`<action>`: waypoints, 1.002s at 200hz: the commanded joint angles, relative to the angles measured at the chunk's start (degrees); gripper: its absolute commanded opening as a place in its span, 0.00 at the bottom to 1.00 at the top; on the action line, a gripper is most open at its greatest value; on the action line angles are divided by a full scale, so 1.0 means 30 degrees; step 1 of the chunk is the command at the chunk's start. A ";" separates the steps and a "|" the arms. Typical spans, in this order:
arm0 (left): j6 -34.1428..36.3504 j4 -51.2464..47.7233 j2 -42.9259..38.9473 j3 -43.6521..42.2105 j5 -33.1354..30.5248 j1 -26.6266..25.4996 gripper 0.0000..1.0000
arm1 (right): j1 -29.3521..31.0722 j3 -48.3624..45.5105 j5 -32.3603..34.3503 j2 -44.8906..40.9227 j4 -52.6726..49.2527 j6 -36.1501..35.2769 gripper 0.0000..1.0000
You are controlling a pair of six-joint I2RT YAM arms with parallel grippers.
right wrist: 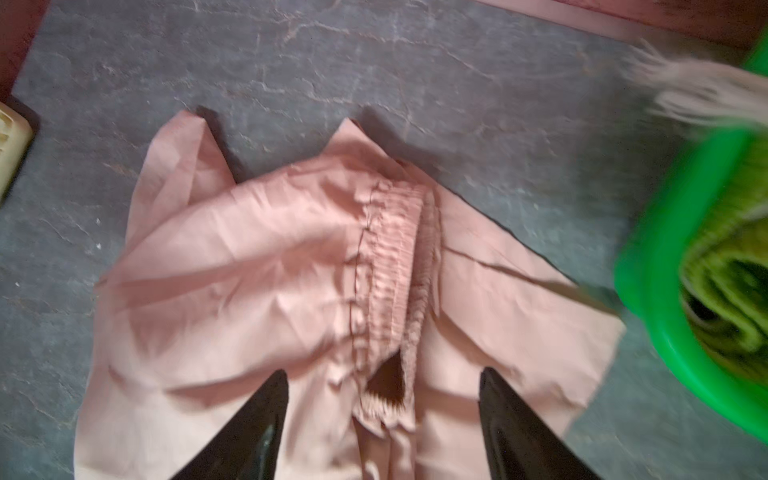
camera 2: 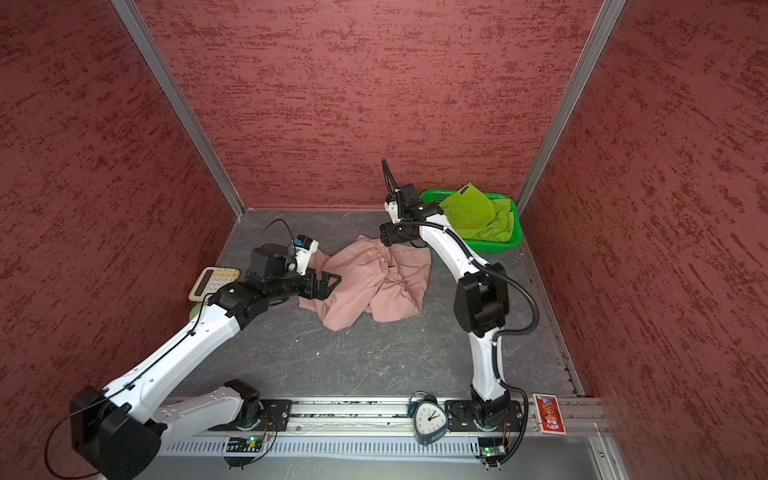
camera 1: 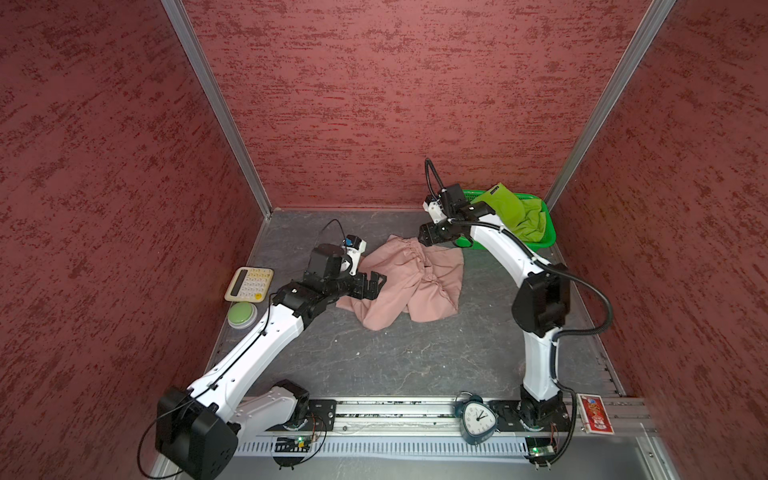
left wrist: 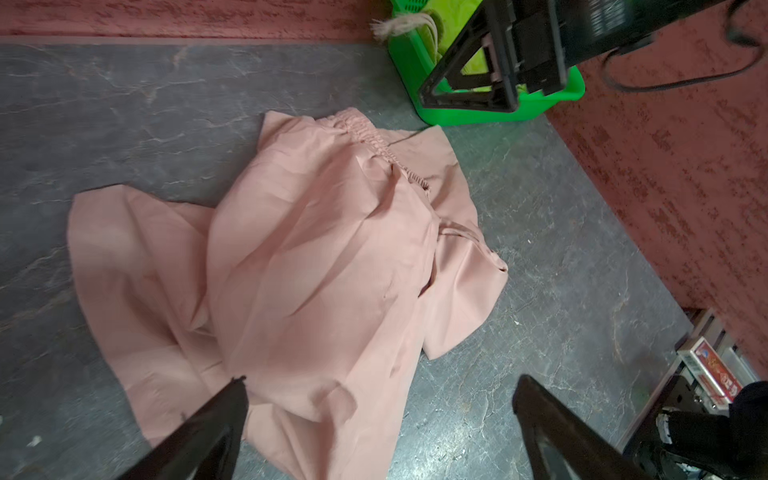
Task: Fold and stack the shorts
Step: 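Move the left gripper to the shorts waistband while the right gripper reaches it too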
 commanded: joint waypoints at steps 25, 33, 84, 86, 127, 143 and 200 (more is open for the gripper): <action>0.2510 0.2364 0.2529 0.0707 0.0547 -0.1172 0.99 | 0.0062 -0.9127 0.3498 -0.6281 0.5032 0.1250 0.77; 0.2975 0.2674 0.3221 0.0964 0.0606 -0.1465 0.99 | 0.0053 -1.0578 0.3591 -0.7035 0.5695 0.1606 0.77; 0.5981 0.2442 0.8855 0.4675 0.0190 -0.3007 0.99 | -0.0205 -1.5071 0.2985 -0.9976 0.7990 0.2621 0.78; 0.6102 0.2382 0.9070 0.4851 0.0106 -0.3091 0.99 | -0.0188 -1.5150 0.2957 -1.0063 0.8074 0.2622 0.78; 0.7943 0.1858 1.2615 0.7514 -0.1101 -0.3654 0.99 | -0.0385 -1.6586 0.2286 -1.1798 0.9411 0.2666 0.80; 0.8453 0.1233 1.3896 0.8528 -0.1862 -0.3825 0.99 | -0.0500 -1.7178 0.1907 -1.2367 0.9806 0.2937 0.80; 0.8307 0.1183 1.5476 0.9994 -0.5984 -0.3601 0.85 | -0.0549 -1.8904 0.0690 -1.2534 1.1725 0.3409 0.80</action>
